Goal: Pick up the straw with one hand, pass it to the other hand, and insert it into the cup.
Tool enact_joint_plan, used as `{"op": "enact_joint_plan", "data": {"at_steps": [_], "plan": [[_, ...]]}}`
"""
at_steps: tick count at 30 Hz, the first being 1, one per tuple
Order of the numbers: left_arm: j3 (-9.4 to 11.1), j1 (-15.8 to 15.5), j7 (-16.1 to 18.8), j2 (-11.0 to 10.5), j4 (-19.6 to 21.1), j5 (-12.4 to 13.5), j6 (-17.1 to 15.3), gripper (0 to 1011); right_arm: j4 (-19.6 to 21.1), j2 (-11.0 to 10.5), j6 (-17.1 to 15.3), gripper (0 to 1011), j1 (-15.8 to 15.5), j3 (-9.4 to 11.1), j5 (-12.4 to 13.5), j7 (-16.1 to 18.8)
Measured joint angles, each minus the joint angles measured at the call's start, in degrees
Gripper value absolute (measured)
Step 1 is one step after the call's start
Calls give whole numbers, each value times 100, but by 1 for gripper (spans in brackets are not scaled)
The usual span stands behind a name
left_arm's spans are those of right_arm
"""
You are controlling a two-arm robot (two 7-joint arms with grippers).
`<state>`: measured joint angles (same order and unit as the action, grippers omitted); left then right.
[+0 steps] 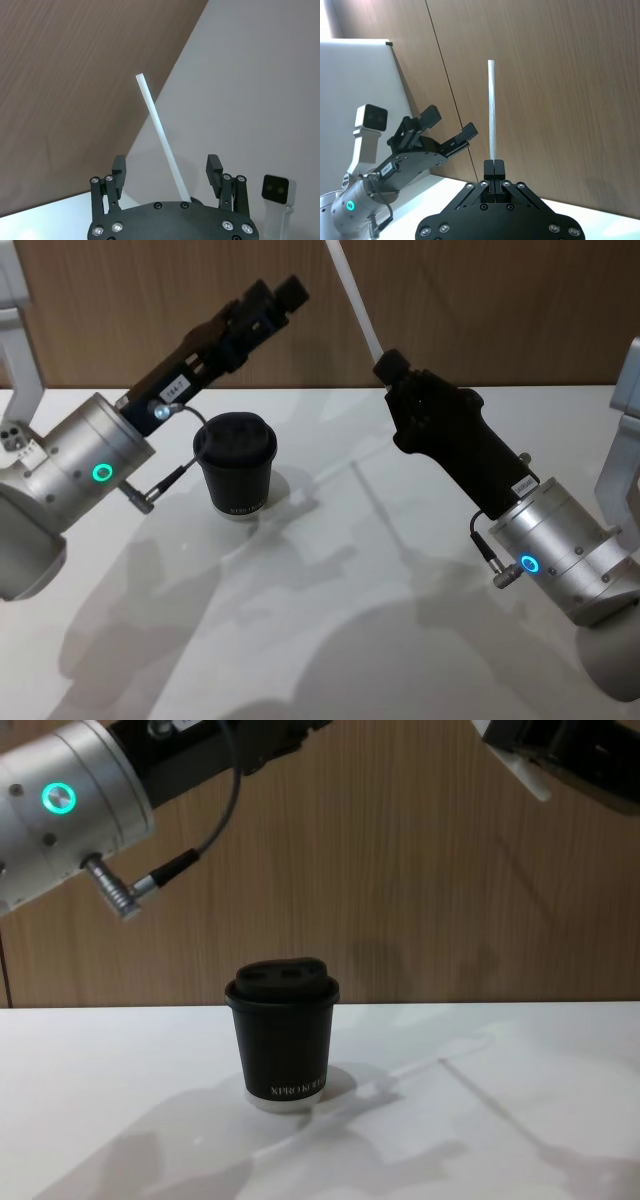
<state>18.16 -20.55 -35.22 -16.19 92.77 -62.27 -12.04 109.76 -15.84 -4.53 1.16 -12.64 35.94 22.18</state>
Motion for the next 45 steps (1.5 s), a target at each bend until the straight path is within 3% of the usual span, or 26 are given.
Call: {"op": "enact_joint_plan", "data": {"at_steps": [16, 45], "plan": [[222, -551, -461, 256, -608, -397, -187, 1003, 7, 1, 0, 6, -7, -4, 1, 0], [468, -1018, -880, 559, -1213, -842, -304, 1003, 8, 1, -1, 6, -6, -4, 0, 0]]}}
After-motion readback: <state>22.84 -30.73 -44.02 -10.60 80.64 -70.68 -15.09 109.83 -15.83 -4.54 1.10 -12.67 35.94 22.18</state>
